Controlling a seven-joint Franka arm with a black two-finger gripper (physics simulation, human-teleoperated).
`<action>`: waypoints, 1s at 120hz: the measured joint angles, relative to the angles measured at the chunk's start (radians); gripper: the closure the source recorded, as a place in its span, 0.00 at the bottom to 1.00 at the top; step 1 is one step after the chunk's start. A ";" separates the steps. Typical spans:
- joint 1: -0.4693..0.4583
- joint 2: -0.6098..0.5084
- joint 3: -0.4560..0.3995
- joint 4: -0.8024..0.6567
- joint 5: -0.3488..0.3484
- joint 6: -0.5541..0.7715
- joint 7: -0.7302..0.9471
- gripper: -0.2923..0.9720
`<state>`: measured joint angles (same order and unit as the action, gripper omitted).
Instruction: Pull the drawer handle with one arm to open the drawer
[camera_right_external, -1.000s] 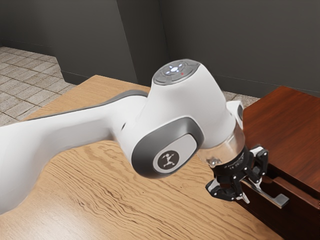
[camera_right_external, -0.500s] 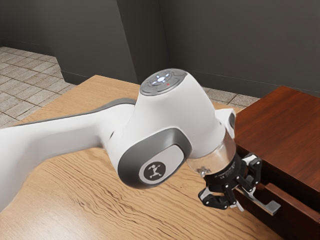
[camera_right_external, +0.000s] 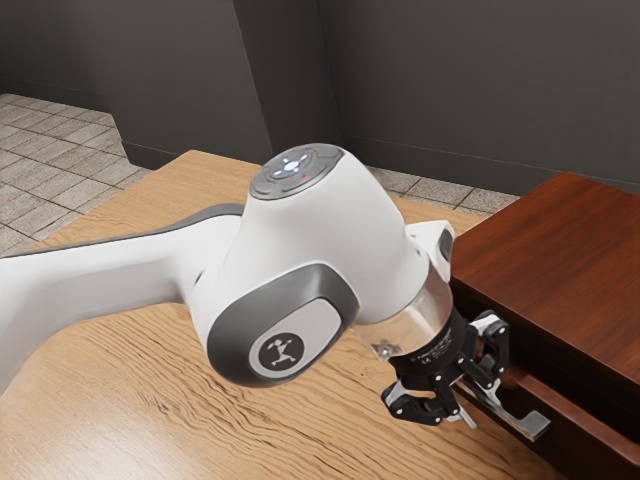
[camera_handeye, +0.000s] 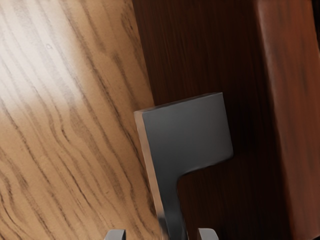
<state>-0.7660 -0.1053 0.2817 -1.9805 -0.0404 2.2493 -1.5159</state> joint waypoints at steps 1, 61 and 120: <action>0.000 0.000 0.000 0.000 0.000 0.000 0.000 0.69; 0.019 -0.039 -0.004 -0.043 0.002 0.030 -0.017 0.66; 0.016 -0.088 -0.022 -0.096 0.001 0.053 -0.047 0.66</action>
<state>-0.7498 -0.1936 0.2595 -2.0769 -0.0395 2.3027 -1.5626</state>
